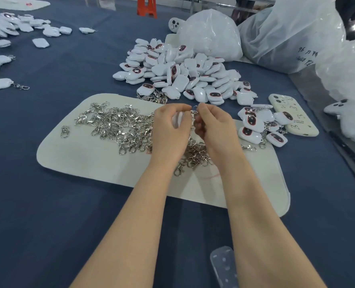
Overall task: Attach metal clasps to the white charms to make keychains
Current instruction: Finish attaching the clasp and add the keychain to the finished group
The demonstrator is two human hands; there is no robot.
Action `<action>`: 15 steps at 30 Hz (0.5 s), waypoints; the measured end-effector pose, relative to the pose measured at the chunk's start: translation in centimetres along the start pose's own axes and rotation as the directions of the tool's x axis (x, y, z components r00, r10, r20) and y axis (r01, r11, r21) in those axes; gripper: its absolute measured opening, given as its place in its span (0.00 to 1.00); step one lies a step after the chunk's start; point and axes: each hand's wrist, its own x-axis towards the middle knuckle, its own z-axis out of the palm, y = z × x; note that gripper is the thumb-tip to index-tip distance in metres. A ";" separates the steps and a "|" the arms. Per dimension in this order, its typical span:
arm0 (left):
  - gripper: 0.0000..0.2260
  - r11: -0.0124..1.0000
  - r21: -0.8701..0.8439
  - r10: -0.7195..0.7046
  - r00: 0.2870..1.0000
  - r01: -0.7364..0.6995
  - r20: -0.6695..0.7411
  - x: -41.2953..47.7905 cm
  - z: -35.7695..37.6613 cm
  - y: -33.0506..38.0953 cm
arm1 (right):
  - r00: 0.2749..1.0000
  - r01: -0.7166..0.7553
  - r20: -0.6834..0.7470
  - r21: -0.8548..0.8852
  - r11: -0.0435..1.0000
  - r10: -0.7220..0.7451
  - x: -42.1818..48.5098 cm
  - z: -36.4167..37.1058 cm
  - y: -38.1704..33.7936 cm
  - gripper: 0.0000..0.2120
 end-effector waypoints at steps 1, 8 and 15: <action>0.05 1.000 0.001 -0.002 1.000 0.002 -0.009 0.0 0.0 0.0 | 1.000 0.004 0.022 0.011 1.000 -0.004 0.0 0.0 -0.1 0.14; 0.07 1.000 0.018 -0.023 1.000 0.022 0.014 0.1 0.1 0.0 | 0.999 0.012 0.047 -0.051 0.999 -0.010 -0.2 -0.2 0.0 0.16; 0.02 1.000 0.029 -0.002 0.999 0.000 0.046 0.3 -0.1 -0.1 | 0.998 0.049 0.058 -0.263 0.963 -0.034 -0.4 -0.2 0.0 0.13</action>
